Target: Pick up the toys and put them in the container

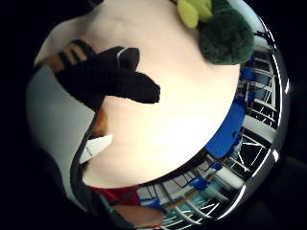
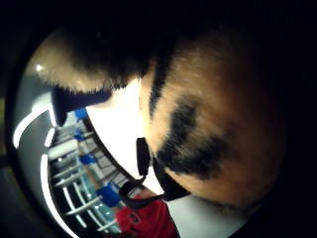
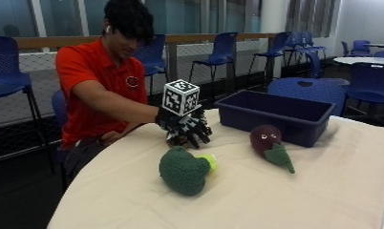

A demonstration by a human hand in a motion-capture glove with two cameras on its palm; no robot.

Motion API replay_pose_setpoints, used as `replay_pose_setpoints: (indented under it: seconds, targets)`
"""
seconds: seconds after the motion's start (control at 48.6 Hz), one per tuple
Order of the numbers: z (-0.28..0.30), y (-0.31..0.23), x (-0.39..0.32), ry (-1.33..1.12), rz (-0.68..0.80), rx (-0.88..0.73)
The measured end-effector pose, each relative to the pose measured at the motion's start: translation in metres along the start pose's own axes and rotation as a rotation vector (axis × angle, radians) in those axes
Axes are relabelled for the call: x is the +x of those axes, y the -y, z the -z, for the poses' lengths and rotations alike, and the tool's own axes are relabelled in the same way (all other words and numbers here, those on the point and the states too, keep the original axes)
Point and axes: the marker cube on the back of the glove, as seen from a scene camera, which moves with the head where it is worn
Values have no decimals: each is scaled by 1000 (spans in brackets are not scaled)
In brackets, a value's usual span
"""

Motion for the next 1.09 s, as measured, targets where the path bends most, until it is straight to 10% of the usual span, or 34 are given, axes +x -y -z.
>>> replay_pose_setpoints:
  seconds: [0.391,1.09]
  targets:
    - [5,-15,-27,-69,103,168]
    - [187,64,-125,25,169,268]
